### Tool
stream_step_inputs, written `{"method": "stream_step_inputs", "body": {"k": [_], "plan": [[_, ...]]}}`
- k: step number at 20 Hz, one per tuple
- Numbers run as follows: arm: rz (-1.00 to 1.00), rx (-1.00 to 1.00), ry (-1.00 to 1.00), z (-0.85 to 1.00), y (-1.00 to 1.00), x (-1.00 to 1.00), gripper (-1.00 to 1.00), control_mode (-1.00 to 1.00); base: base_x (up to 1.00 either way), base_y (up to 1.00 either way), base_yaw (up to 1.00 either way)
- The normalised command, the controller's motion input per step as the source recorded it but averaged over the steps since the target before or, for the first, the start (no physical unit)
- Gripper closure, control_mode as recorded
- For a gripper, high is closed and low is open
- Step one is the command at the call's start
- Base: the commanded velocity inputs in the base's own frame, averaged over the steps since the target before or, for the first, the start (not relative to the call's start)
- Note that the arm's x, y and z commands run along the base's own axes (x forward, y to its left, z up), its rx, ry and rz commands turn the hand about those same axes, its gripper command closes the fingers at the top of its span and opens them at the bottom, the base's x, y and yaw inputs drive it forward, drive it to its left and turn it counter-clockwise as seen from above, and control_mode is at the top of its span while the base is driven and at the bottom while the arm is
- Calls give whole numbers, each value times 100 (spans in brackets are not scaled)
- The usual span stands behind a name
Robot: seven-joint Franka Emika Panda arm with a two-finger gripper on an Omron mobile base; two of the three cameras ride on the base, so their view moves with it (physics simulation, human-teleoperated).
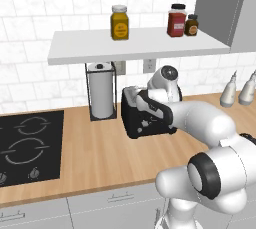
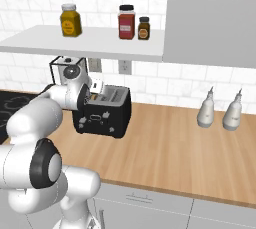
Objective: Start the toaster. Once the lever pops up, take the bread to the plate on the dining counter.
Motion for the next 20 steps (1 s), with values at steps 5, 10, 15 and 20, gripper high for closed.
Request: {"method": "stream_step_inputs", "body": {"k": [5,10,15,20], "plan": [[0,0,0,0,0,0,-100,-100,0,0,0],[0,0,0,0,0,0,-100,-100,0,0,0],[0,0,0,0,0,0,-100,-100,0,0,0],[0,0,0,0,0,0,-100,-100,0,0,0]]}}
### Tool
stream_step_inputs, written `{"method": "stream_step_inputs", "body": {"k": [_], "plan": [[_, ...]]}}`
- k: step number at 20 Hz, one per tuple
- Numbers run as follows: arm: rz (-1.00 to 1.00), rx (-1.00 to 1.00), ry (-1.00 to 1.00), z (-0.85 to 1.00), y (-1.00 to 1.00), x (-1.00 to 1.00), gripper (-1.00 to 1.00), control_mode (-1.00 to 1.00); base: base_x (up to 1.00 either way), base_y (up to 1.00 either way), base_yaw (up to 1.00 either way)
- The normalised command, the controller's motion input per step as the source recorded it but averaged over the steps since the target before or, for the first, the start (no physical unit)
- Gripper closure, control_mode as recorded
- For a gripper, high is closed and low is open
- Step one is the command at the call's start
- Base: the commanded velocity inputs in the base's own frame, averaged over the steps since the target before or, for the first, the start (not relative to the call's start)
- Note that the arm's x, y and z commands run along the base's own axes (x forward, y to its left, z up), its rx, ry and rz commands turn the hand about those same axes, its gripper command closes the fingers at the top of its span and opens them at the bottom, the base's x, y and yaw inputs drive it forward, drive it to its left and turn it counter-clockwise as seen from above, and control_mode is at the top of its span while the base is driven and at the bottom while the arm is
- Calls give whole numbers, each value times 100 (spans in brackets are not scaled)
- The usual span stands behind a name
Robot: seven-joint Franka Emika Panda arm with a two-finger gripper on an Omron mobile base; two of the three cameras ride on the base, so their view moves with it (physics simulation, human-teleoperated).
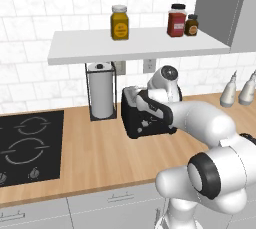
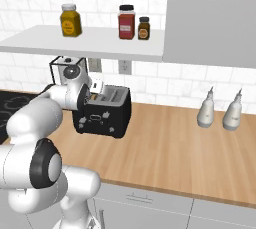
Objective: Start the toaster. Once the lever pops up, take the bread to the plate on the dining counter.
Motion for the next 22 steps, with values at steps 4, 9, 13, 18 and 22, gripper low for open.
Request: {"method": "stream_step_inputs", "body": {"k": [4,9,13,18,22], "plan": [[0,0,0,0,0,0,-100,-100,0,0,0],[0,0,0,0,0,0,-100,-100,0,0,0],[0,0,0,0,0,0,-100,-100,0,0,0],[0,0,0,0,0,0,-100,-100,0,0,0],[0,0,0,0,0,0,-100,-100,0,0,0]]}}
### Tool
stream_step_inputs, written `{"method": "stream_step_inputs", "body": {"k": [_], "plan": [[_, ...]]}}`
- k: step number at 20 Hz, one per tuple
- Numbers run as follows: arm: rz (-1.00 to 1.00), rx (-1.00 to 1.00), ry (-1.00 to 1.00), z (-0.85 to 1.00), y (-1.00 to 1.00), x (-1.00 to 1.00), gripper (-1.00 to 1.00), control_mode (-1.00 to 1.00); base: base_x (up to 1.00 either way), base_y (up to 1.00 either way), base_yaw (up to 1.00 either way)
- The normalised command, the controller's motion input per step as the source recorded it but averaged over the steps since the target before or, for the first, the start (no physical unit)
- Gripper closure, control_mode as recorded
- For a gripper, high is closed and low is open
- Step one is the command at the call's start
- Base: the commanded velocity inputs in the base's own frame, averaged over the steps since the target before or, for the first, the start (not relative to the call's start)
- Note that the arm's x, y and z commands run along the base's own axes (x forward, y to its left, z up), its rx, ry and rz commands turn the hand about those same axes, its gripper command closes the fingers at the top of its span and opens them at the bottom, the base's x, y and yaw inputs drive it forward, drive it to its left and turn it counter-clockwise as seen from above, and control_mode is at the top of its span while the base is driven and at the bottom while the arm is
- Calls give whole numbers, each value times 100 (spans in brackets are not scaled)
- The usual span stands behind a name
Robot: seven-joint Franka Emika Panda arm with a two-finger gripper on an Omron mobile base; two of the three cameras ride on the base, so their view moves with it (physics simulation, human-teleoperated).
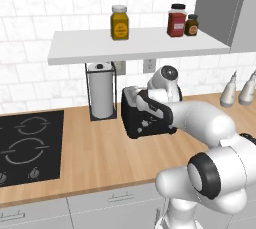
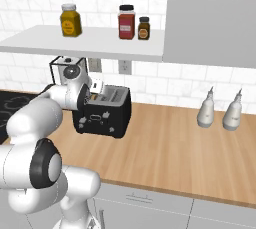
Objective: Start the toaster. Once the lever pops up, take the bread to the plate on the dining counter.
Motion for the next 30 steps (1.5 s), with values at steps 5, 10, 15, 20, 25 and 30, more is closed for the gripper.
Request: {"method": "stream_step_inputs", "body": {"k": [5,10,15,20,25,30], "plan": [[0,0,0,0,0,0,-100,-100,0,0,0],[0,0,0,0,0,0,-100,-100,0,0,0],[0,0,0,0,0,0,-100,-100,0,0,0],[0,0,0,0,0,0,-100,-100,0,0,0],[0,0,0,0,0,0,-100,-100,0,0,0],[0,0,0,0,0,0,-100,-100,0,0,0]]}}
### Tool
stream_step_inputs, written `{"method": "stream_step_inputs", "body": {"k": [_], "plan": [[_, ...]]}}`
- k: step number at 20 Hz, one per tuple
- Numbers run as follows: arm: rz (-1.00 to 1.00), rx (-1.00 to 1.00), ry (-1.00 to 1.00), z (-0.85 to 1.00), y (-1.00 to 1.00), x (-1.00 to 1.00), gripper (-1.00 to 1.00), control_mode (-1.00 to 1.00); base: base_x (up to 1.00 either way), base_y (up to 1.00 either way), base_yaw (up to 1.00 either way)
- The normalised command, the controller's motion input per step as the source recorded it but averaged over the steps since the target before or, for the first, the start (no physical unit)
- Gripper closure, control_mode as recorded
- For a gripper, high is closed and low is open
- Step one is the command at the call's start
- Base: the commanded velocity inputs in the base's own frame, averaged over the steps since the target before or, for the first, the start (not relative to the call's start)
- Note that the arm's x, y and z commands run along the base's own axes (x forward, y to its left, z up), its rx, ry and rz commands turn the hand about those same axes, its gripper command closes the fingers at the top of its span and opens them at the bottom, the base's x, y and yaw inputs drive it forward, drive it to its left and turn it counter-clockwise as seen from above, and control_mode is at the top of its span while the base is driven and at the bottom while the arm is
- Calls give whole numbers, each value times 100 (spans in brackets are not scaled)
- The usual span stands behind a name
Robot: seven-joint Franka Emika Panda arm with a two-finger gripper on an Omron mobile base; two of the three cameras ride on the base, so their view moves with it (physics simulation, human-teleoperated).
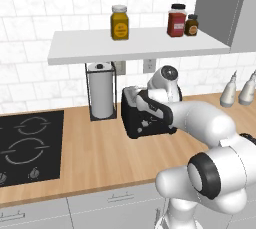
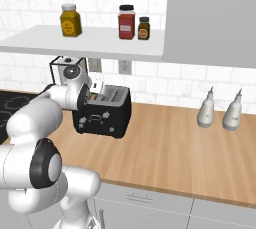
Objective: Start the toaster. Once the lever pops up, take the bread to the plate on the dining counter.
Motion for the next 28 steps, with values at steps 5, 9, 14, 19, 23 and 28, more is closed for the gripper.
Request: {"method": "stream_step_inputs", "body": {"k": [5,9,14,19,23,28], "plan": [[0,0,0,0,0,0,-100,-100,0,0,0],[0,0,0,0,0,0,-100,-100,0,0,0],[0,0,0,0,0,0,-100,-100,0,0,0],[0,0,0,0,0,0,-100,-100,0,0,0],[0,0,0,0,0,0,-100,-100,0,0,0],[0,0,0,0,0,0,-100,-100,0,0,0]]}}
